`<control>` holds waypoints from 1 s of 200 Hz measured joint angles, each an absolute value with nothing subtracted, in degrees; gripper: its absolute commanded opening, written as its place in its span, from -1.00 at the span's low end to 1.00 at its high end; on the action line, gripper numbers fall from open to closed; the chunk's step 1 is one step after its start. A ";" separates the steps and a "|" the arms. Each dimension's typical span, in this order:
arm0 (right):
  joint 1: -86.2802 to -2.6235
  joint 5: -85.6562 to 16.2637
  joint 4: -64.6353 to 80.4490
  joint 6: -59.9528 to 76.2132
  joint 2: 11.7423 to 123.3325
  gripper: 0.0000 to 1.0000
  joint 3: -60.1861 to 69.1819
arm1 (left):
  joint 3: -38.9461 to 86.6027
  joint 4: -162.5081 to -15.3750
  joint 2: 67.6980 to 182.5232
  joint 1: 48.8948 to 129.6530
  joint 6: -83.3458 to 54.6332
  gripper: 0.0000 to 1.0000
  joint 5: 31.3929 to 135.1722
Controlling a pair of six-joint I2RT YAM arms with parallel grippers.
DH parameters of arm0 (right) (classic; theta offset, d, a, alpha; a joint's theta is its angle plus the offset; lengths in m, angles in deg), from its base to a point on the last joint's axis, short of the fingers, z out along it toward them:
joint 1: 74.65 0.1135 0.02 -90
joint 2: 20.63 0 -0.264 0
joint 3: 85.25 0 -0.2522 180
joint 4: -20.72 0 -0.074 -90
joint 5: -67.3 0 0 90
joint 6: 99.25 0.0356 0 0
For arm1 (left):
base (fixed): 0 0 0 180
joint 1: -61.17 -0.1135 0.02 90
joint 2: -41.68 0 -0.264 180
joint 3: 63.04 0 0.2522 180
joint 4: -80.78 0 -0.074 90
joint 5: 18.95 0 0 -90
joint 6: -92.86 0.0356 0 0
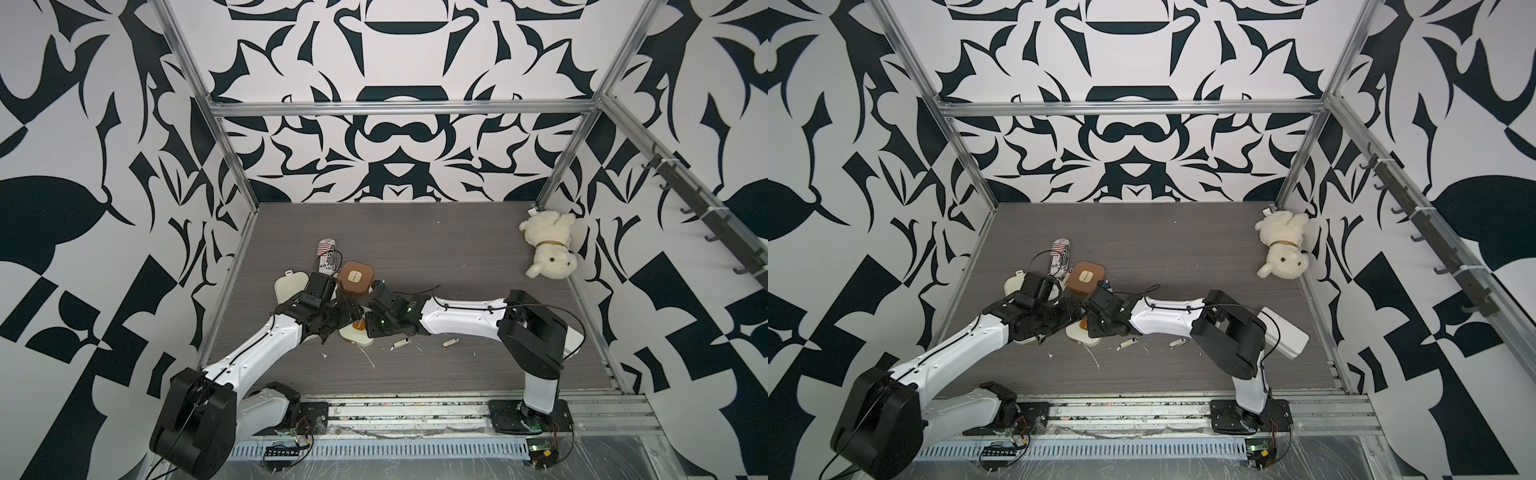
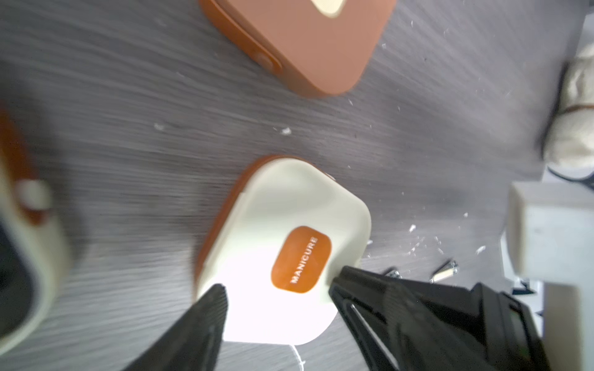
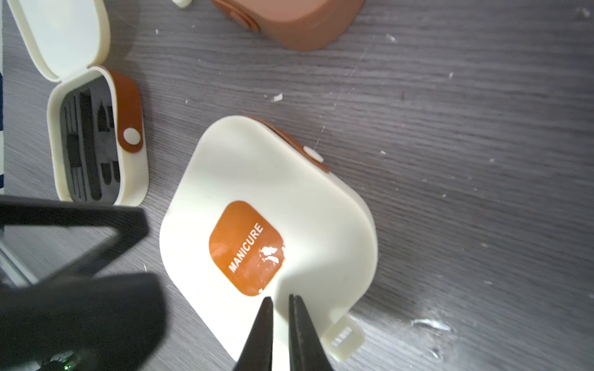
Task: Organize nail clipper sets
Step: Close the storage box at the center of the board.
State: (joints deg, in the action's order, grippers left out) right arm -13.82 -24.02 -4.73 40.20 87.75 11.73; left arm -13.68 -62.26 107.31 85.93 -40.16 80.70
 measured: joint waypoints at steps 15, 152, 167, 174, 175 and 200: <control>-13.82 -24.02 -4.73 40.15 87.75 -0.68 11.73 | -13.44 -60.66 106.74 85.12 -39.00 0.79 79.92; -14.84 -25.20 -3.92 38.08 86.81 -0.68 13.20 | -7.32 -57.76 124.33 85.27 -29.69 0.54 82.21; -15.26 -25.42 -4.16 37.75 86.53 -0.67 13.46 | -7.41 -57.80 124.77 86.10 -30.24 0.40 82.21; -15.50 -25.48 -4.31 37.66 86.40 -0.65 13.59 | -7.41 -57.78 124.79 86.56 -30.48 0.34 82.36; -15.52 -25.48 -4.33 37.64 86.37 -0.65 13.61 | -7.41 -57.78 124.79 86.65 -30.48 0.33 82.39; -16.24 -25.51 -4.90 37.27 85.74 -0.61 14.12 | -7.69 -58.61 124.79 88.27 -31.90 0.21 82.71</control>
